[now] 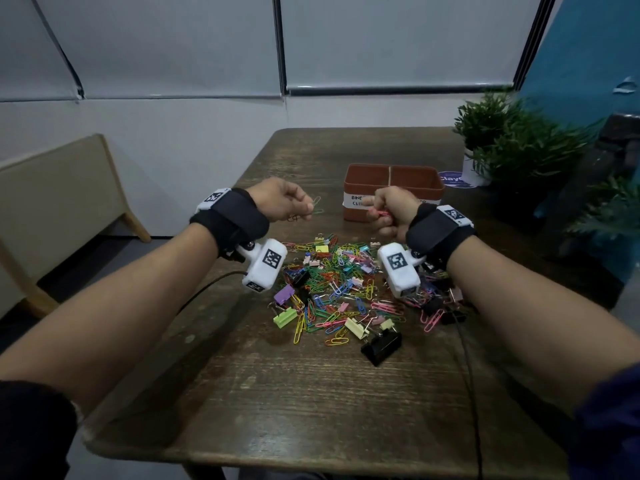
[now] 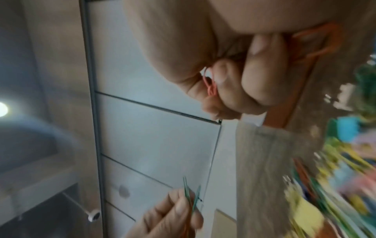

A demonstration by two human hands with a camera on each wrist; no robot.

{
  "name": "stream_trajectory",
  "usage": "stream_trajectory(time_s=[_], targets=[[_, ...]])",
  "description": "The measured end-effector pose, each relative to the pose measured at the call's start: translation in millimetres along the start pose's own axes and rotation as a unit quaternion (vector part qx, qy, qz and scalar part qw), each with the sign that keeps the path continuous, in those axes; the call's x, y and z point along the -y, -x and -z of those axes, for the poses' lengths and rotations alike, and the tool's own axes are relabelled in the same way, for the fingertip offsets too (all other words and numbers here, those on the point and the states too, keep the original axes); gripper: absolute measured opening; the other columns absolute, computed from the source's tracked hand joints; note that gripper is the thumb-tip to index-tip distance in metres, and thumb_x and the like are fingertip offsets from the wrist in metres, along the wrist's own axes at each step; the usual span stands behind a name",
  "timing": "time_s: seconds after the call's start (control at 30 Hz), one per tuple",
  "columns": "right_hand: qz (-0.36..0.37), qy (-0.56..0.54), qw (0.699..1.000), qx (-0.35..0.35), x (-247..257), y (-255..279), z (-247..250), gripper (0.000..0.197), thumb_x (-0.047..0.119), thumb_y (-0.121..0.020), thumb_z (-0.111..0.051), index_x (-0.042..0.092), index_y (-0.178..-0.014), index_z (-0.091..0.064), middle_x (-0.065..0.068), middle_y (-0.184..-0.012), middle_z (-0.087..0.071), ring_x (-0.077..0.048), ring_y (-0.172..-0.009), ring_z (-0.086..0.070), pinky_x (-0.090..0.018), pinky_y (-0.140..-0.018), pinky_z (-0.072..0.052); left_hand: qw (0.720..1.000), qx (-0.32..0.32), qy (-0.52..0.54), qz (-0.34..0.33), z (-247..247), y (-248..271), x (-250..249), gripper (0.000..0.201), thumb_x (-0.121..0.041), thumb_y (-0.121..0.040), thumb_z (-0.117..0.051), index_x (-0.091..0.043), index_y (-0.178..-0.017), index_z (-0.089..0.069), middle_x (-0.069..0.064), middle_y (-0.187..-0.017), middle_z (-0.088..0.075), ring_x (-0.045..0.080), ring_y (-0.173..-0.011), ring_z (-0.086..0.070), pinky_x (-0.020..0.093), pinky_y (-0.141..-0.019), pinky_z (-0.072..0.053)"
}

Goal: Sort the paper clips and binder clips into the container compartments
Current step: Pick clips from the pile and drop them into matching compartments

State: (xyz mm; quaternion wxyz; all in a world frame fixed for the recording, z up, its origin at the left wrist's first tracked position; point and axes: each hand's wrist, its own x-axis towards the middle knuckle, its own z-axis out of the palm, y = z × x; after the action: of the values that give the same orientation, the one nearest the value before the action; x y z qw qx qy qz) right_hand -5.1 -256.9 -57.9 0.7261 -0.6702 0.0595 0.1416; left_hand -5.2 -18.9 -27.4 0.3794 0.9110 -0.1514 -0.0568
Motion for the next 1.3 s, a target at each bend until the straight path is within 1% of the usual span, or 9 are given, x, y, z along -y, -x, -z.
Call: stream_trajectory(time_s=[0.27, 0.43, 0.6, 0.83, 0.9, 0.97, 1.03, 1.17, 1.3], targets=[[0.095, -0.089, 0.979, -0.157, 71, -37, 90, 0.029, -0.003, -0.087, -0.023, 0.015, -0.089, -0.044, -0.003, -0.067, -0.034, -0.007, -0.029, -0.027, -0.01, -0.033, -0.019, 0.999, 0.01, 0.044, -0.008, -5, -68, -53, 0.006, -0.023, -0.092, -0.066, -0.017, -0.09, -0.066, -0.002, -0.088, -0.071, -0.003, -0.038, -0.042, 0.012, -0.036, -0.032], [0.141, -0.061, 0.965, -0.213, 68, -75, 102, 0.037, -0.008, -0.087, -0.025, 0.016, -0.103, -0.049, -0.003, -0.067, -0.037, -0.009, -0.041, -0.031, -0.014, -0.04, -0.022, 0.996, 0.047, 0.076, 0.005, -31, -127, -79, 0.012, -0.018, -0.093, -0.065, -0.018, -0.081, -0.065, -0.005, -0.079, -0.069, -0.001, -0.04, -0.043, 0.012, -0.038, -0.034], [0.165, 0.038, 0.956, -0.239, 55, -103, 105, 0.036, -0.006, -0.092, -0.027, 0.022, -0.089, -0.049, -0.003, -0.073, -0.049, -0.014, -0.055, -0.047, -0.021, -0.04, -0.031, 0.993, 0.063, 0.102, 0.023, -67, -179, -94, 0.014, -0.016, -0.089, -0.069, -0.017, -0.075, -0.068, 0.003, -0.083, -0.069, 0.011, -0.061, -0.048, 0.027, -0.068, -0.045], [0.176, 0.099, 0.951, -0.234, 61, -114, 120, 0.015, 0.025, -0.077, -0.047, 0.025, -0.082, -0.061, -0.008, -0.092, -0.072, -0.029, -0.099, -0.067, -0.042, -0.095, -0.05, 0.993, 0.061, 0.062, 0.076, -98, -209, -123, 0.029, -0.028, -0.097, -0.056, -0.012, -0.074, -0.06, -0.001, -0.056, -0.058, 0.014, -0.051, -0.053, 0.023, -0.053, -0.039], [0.179, 0.096, 0.946, -0.252, 58, -123, 137, 0.026, 0.032, -0.069, -0.045, 0.028, -0.088, -0.061, -0.001, -0.091, -0.076, -0.026, -0.101, -0.068, -0.045, -0.099, -0.049, 0.985, 0.068, 0.13, 0.095, -109, -216, -125, 0.032, -0.016, -0.101, -0.048, -0.009, -0.071, -0.056, 0.002, -0.051, -0.059, 0.014, -0.046, -0.057, 0.021, -0.049, -0.044], [0.188, 0.086, 0.943, -0.26, 53, -121, 147, 0.027, 0.03, -0.07, -0.043, 0.029, -0.091, -0.06, 0.002, -0.09, -0.075, -0.025, -0.101, -0.067, -0.049, -0.097, -0.051, 0.977, 0.076, 0.166, 0.111, -117, -219, -131, 0.031, -0.012, -0.101, -0.044, -0.008, -0.072, -0.053, 0.007, -0.065, -0.058, 0.023, -0.064, -0.06, 0.03, -0.069, -0.053], [0.194, 0.07, 0.944, -0.259, 51, -108, 145, 0.021, 0.025, -0.074, -0.044, 0.029, -0.089, -0.059, 0.0, -0.092, -0.072, -0.026, -0.099, -0.068, -0.051, -0.095, -0.053, 0.978, 0.071, 0.176, 0.085, -122, -215, -137, 0.032, -0.016, -0.102, -0.043, -0.012, -0.071, -0.05, 0.004, -0.068, -0.052, 0.02, -0.064, -0.052, 0.031, -0.07, -0.048], [0.181, 0.088, 0.946, -0.253, 42, -75, 136, 0.022, 0.015, -0.08, -0.046, 0.025, -0.089, -0.062, -0.009, -0.094, -0.073, -0.035, -0.097, -0.068, -0.048, -0.089, -0.053, 0.964, 0.097, 0.24, 0.066, -116, -203, -145, 0.028, -0.03, -0.103, -0.044, -0.013, -0.083, -0.055, 0.0, -0.065, -0.058, 0.012, -0.057, -0.052, 0.023, -0.064, -0.045], [0.205, 0.202, 0.924, -0.252, 33, -35, 124, 0.015, 0.009, -0.091, -0.059, 0.022, -0.09, -0.064, -0.007, -0.096, -0.069, -0.027, -0.093, -0.066, -0.041, -0.086, -0.054, 0.977, 0.1, 0.187, -0.006, -99, -177, -142, 0.04, -0.041, -0.103, -0.039, -0.012, -0.122, -0.06, 0.001, -0.103, -0.063, 0.015, -0.093, -0.056, 0.031, -0.088, -0.043]])
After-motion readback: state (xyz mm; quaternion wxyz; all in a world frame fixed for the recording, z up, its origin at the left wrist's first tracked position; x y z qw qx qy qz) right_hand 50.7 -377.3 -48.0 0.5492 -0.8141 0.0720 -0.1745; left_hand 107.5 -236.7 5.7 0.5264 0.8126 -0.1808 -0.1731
